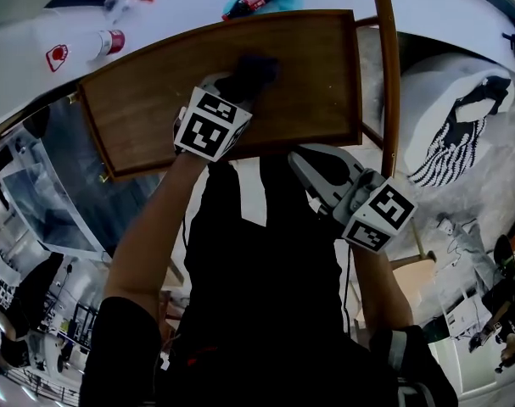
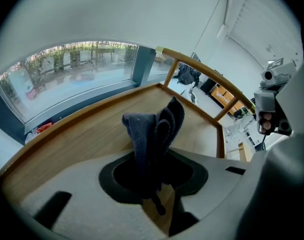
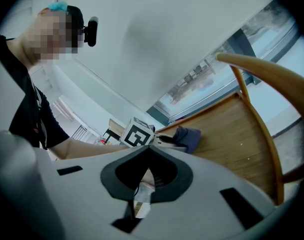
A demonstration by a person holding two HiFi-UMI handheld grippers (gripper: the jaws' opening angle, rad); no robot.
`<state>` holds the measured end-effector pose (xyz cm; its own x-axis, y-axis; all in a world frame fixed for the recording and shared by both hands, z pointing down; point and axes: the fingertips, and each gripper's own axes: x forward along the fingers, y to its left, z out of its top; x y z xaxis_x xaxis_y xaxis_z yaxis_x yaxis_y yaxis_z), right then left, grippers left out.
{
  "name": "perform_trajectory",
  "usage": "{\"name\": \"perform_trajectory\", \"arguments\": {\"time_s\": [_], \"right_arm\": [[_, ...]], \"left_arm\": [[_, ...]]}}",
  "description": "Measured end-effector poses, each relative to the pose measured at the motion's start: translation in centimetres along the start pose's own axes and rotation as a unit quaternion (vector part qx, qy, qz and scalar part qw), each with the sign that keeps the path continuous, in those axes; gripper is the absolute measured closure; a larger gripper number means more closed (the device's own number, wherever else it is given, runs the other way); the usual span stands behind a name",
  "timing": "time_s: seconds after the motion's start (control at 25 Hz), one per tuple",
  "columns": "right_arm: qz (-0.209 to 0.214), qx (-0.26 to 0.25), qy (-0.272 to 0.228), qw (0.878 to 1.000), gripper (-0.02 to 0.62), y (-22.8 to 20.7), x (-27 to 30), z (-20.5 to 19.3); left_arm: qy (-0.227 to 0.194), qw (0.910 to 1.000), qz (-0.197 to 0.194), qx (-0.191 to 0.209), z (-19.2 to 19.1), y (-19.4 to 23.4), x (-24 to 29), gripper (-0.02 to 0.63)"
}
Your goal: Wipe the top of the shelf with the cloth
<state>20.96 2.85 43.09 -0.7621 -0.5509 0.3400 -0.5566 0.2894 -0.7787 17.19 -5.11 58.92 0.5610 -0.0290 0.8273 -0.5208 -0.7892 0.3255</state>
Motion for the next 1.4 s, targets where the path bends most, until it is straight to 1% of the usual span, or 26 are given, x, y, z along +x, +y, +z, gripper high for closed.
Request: {"name": "perform_trajectory", "arguments": {"time_s": [0.2, 0.4, 0.56, 0.72, 0.88, 1.0, 1.12, 1.24, 1.4], "right_arm": [[-0.004, 0.003, -0.009, 1.000, 0.591, -0.7, -1.1, 0.3], [-0.008, 0.005, -0.015, 1.000, 0.591, -1.0, -2.1, 0.4], [-0.015, 0.005, -0.018, 1.000, 0.591, -1.3, -2.8, 0.4], [-0.021, 0.003, -0.022, 1.000, 0.591, -1.1, -3.2, 0.6], [-0.024, -0.005, -0.020, 0.999, 0.591, -0.4, -3.3, 0.7], [-0.026, -0.012, -0.014, 0.999, 0.591, 0.4, -2.9, 0.7], [-0.022, -0.021, -0.005, 1.000, 0.591, 1.7, -1.7, 0.5], [-0.007, -0.034, 0.007, 0.999, 0.591, 3.7, 0.4, 0.4], [0.014, -0.049, 0.023, 0.998, 0.591, 6.6, 3.7, -0.2]], "left_arm": [[-0.005, 0.9998, -0.011, 0.014, 1.5, -1.6, 1.4, 0.477], [0.004, 0.9991, -0.033, 0.028, 2.7, -4.1, 2.6, 0.477], [0.007, 0.9983, -0.043, 0.039, 3.1, -5.4, 3.4, 0.477], [0.007, 0.9976, -0.054, 0.041, 3.3, -6.4, 3.9, 0.477], [-0.002, 0.9966, -0.077, 0.030, 3.5, -7.4, 3.7, 0.477], [-0.016, 0.9959, -0.084, 0.030, 3.4, -7.7, 2.4, 0.477], [-0.032, 0.9954, -0.088, 0.023, 2.9, -7.2, 0.0, 0.477], [-0.044, 0.9963, -0.074, 0.009, 1.1, -5.3, -3.0, 0.477], [-0.062, 0.9969, -0.046, -0.013, -2.4, -1.6, -7.4, 0.477]]}}
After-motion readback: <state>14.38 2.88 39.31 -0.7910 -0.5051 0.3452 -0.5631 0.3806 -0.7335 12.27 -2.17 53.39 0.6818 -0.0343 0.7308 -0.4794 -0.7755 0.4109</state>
